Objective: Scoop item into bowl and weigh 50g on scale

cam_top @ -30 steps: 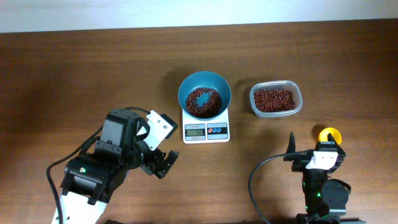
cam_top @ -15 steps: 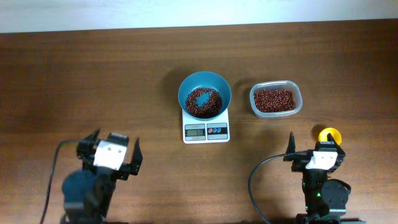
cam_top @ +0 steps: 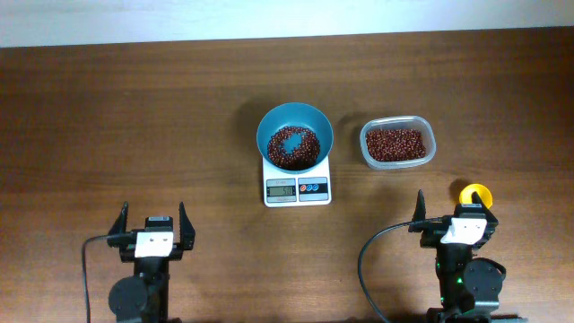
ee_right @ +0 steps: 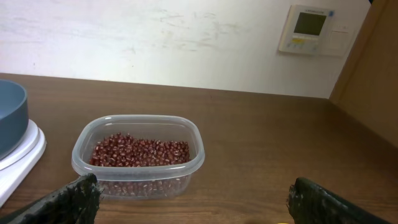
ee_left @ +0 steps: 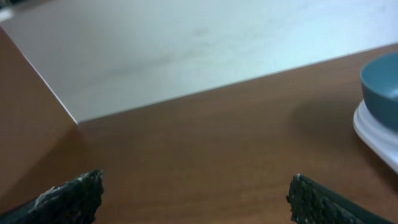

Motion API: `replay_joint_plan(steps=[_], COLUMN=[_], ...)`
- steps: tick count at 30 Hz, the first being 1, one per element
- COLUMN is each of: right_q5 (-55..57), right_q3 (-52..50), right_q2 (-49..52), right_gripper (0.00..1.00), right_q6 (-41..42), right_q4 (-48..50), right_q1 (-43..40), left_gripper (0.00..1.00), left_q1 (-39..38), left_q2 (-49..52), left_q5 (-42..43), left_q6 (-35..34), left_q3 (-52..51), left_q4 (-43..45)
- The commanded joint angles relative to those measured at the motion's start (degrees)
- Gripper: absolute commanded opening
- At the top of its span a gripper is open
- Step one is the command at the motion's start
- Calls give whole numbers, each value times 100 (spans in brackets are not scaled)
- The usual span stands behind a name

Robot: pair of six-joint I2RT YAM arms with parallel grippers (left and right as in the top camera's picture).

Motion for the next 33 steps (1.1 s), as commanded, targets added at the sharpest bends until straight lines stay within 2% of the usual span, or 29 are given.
replay_joint_plan(steps=[1,3,8,33], right_q5=[-11,-11,-11,-11], right_q3=[-28,-28,-28,-28], right_q2=[-39,-39,-39,-39], right_gripper=[99,99,99,99], right_q6=[0,2,0,0], right_q4=[-50,-50,-50,-50], right_q1=[48,48,48,48], left_gripper=[99,99,99,99], left_q1=[-24,-116,-153,-160], left_q2=[-72,-72,-72,-68], left_q5=[-216,-483,-527,-356], left_q6=[-234,-275,-599,-595], left_q3=[-52,-52,-52,-52], left_q4=[-203,-210,-227,-199])
